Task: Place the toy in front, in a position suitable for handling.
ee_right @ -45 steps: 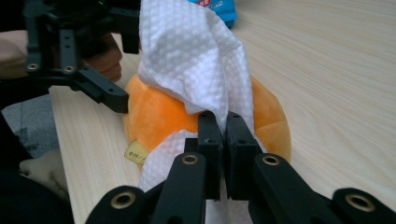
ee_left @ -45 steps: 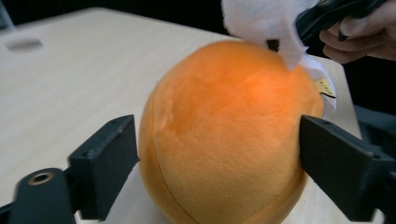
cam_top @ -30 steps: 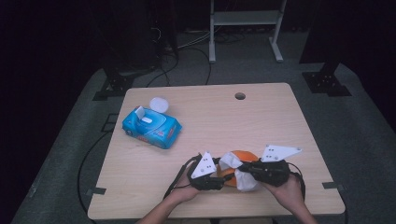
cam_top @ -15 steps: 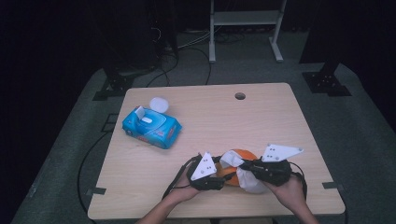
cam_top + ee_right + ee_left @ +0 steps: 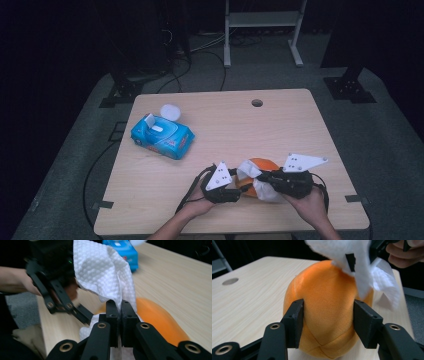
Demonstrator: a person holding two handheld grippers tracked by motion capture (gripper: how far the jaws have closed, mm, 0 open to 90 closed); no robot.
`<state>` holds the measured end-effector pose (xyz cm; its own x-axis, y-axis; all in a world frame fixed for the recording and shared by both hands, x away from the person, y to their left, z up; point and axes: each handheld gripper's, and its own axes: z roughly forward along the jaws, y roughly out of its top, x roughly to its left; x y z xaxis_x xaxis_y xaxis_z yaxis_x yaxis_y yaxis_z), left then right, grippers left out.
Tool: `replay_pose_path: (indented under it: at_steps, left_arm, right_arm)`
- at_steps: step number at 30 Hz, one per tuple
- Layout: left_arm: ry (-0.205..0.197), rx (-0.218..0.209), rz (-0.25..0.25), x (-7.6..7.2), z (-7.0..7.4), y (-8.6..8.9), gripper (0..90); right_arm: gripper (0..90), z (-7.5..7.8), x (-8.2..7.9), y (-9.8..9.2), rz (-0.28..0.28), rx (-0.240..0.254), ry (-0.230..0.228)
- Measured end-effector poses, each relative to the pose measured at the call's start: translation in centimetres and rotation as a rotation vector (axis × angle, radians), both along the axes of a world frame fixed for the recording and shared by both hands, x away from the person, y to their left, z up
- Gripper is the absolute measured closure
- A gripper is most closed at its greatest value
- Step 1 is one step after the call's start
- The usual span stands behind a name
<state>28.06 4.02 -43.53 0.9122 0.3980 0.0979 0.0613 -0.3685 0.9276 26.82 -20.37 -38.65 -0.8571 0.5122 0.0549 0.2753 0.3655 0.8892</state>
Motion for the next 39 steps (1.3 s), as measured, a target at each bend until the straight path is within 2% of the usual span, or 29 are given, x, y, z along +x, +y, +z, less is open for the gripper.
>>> replay_pose_path:
  at_steps: [2,4,9,11,14,15,18,20,23,25,26,28,31,33,35,36,38,39]
  left_arm:
    - [-0.017,0.010,0.002,-0.1,-0.1,-0.1,45.5]
    - [-0.006,0.016,0.006,0.0,-0.3,0.2,45.5]
    - [0.032,-0.004,0.017,0.6,-0.6,0.9,44.2]
    - [0.068,-0.025,0.011,0.9,-0.5,1.0,36.3]
    - [0.145,-0.049,0.025,1.3,-0.5,0.7,18.3]
    - [0.153,-0.050,0.022,1.3,-0.6,0.7,18.2]
    - [0.130,-0.019,0.025,1.0,-0.8,0.4,29.1]
    - [0.097,-0.015,0.024,0.7,-0.7,0.3,35.7]
    - [0.054,-0.002,-0.001,0.0,-0.5,-0.3,39.0]
    - [0.023,0.027,-0.006,-0.3,-0.4,-0.4,39.4]
    - [0.021,0.028,-0.008,-0.2,-0.5,-0.3,39.5]
    - [0.038,0.014,-0.003,0.0,-0.6,-0.1,39.7]
    - [0.064,0.004,-0.003,0.4,-0.7,0.4,37.4]
    - [0.093,-0.014,0.013,0.7,-0.8,0.5,27.1]
    - [0.127,-0.022,0.033,1.1,-1.1,0.4,14.2]
    - [0.139,-0.025,0.035,1.2,-1.3,0.2,11.4]
    - [0.153,-0.023,0.011,1.2,-1.6,0.1,12.4]
    - [0.149,-0.024,0.012,1.1,-1.7,0.1,16.8]
  right_arm:
    - [86.0,0.1,-0.1,0.6,0.013,-0.016,-0.006]
    - [86.0,-0.3,0.1,0.5,-0.002,-0.046,-0.002]
    - [86.0,-0.7,1.1,-2.4,-0.086,-0.035,0.028]
    - [85.9,-1.1,1.4,-3.2,-0.102,-0.030,0.055]
    - [85.9,-1.6,1.4,-3.2,-0.081,-0.031,0.084]
    - [85.9,-1.6,1.4,-2.9,-0.066,-0.039,0.086]
    - [85.8,-1.4,1.1,-2.0,-0.058,-0.070,0.070]
    - [85.8,-1.0,0.8,-1.5,-0.049,-0.055,0.051]
    - [85.8,-0.6,0.3,0.1,-0.002,-0.038,0.029]
    - [85.8,-0.7,0.0,1.3,0.024,-0.067,0.017]
    - [85.9,-0.8,0.0,1.5,0.024,-0.088,0.010]
    - [85.9,-0.9,0.3,1.0,0.011,-0.074,0.016]
    - [85.9,-0.8,1.0,-1.1,-0.056,-0.060,0.022]
    - [85.9,-1.1,1.4,-2.5,-0.092,-0.058,0.048]
    - [85.9,-1.6,1.6,-3.3,-0.100,-0.047,0.076]
    - [85.9,-1.8,1.5,-3.4,-0.098,-0.046,0.080]
    - [85.9,-1.7,1.4,-3.2,-0.094,-0.061,0.074]
    - [85.9,-1.7,1.4,-3.1,-0.093,-0.069,0.070]
